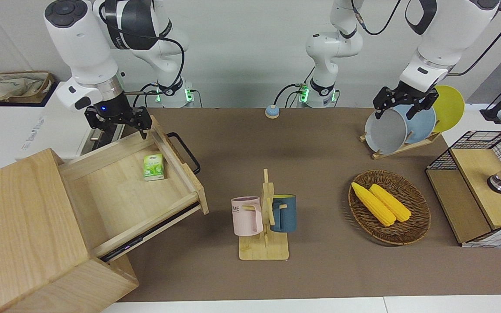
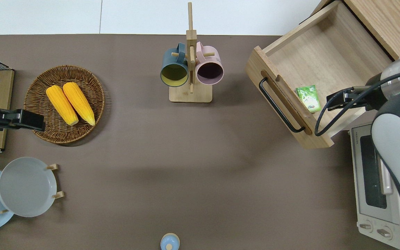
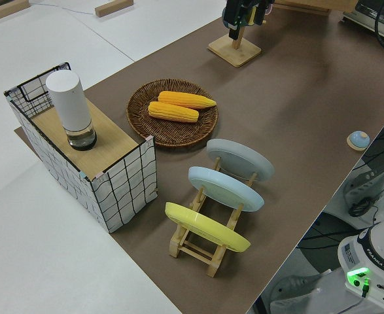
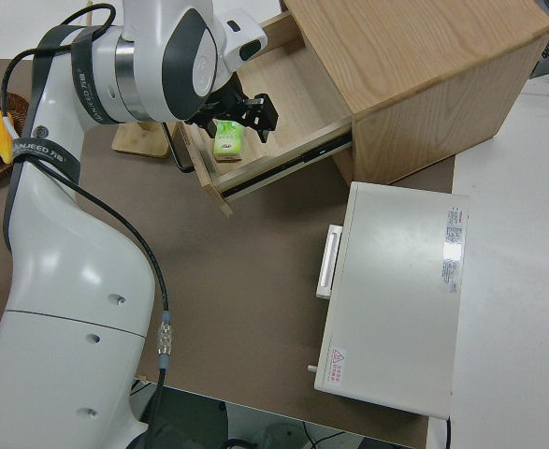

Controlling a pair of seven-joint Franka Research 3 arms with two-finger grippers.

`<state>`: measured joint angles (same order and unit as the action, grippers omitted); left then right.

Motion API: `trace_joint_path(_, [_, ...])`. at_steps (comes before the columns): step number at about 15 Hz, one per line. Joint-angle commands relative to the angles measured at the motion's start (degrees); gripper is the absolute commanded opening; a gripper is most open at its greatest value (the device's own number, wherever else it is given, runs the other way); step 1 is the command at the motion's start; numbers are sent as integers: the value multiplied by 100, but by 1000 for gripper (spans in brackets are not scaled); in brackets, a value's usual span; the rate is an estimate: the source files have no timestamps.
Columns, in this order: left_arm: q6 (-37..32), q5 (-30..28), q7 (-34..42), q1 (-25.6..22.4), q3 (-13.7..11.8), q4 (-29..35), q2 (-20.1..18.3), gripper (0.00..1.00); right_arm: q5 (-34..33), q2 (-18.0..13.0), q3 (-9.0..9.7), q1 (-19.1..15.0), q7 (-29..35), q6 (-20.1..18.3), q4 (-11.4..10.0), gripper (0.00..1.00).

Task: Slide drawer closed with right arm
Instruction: 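Move the right gripper toward the front edge of the open wooden drawer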

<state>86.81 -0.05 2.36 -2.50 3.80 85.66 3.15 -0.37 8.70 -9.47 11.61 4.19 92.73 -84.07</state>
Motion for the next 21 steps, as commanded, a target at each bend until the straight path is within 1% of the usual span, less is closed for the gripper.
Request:
trace_joint_path(1, [-103,102,-60,39,-2,-58,-25,993,125,-52,33,-53,-112,43,-4,983])
trace_joint_path(9, [-103,102,-60,39,-2,-58,-25,993,124,-61,25,-71,-155,35,-4,973])
trace_joint_path(10, [-103,102,-60,39,-2,-58,-25,993,133,-61,16,-80,-155,26,4,890])
trace_joint_path(11, [-103,102,-60,39,-2,-49,-25,993,168,-53,16,-106,-164,0,100,719])
trace_joint_path(12, [-103,102,-60,39,-2,-49,-25,993,168,-44,16,-106,-173,-88,171,525])
trace_joint_path(13, [-103,102,-60,39,-2,-58,-16,993,151,-35,16,-97,-164,-184,189,312])
trace_joint_path(14, [-103,102,-60,39,-2,-49,-25,993,151,-35,16,-97,-164,-211,189,140])
trace_joint_path(15, [-103,102,-60,39,-2,-58,-25,993,151,-35,16,-97,-164,-212,189,2])
trace_joint_path(21, [-103,102,-60,39,-2,-58,-25,993,177,-53,33,-80,-155,-229,189,0])
